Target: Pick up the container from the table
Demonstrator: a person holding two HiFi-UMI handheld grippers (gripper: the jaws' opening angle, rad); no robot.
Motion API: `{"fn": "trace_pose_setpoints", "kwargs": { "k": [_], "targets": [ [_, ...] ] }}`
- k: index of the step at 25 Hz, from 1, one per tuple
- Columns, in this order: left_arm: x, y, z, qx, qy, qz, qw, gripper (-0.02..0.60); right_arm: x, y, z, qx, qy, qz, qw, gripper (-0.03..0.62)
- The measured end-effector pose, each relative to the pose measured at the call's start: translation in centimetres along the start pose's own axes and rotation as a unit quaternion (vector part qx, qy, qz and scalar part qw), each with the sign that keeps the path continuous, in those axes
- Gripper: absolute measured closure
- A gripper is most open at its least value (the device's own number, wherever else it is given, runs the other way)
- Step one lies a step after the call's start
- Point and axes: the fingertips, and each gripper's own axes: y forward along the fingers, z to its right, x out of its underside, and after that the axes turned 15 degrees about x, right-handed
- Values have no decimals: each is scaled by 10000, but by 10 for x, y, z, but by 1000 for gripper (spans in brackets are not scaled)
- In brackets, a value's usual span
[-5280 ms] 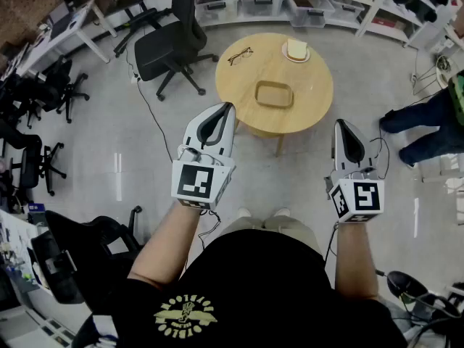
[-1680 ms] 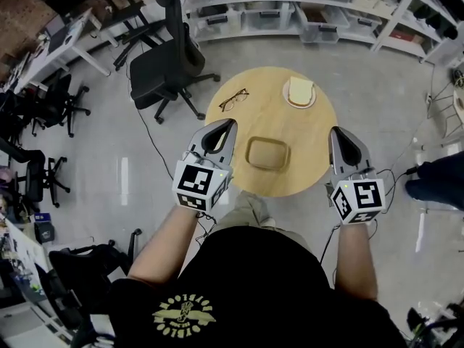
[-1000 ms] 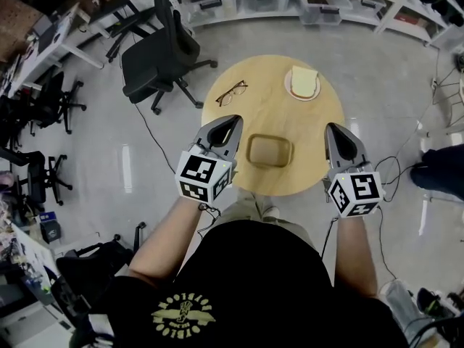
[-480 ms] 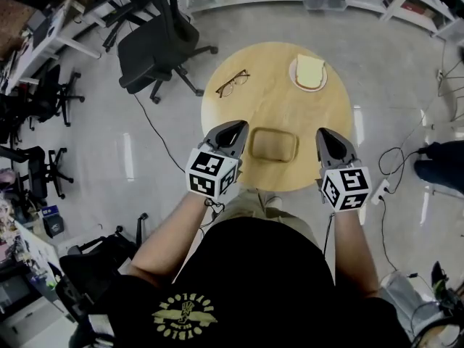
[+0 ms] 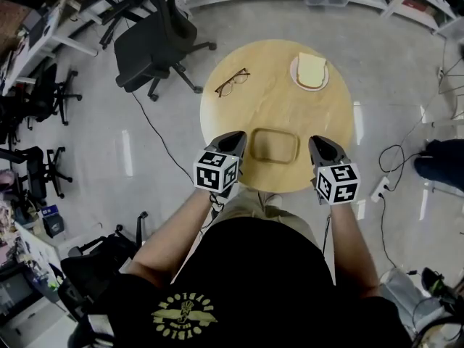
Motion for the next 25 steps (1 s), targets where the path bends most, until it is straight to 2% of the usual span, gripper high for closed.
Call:
{"fn": "trace_pose_setpoints", "kwargs": {
  "k": [4, 6, 14, 18, 25],
  "targets": [
    [20, 12, -8, 74, -153, -309, 9994, 554, 20, 11, -1, -27, 45, -264, 9996, 535],
    [29, 19, -14, 130, -288, -460, 9984, 502, 31, 18, -1, -31, 72, -406, 9991, 523],
    [63, 40, -20, 360, -653, -968, 9925, 442, 73, 39, -5, -135, 177, -993, 9948, 469],
    [77, 48, -23, 392, -725, -1181, 9896, 423, 92, 49, -11, -228, 272, -1290, 9910, 436],
    [97, 56, -30, 397, -809, -1437, 9855, 410, 114, 65, -14, -284, 464, -1574, 9860, 431]
  ]
}}
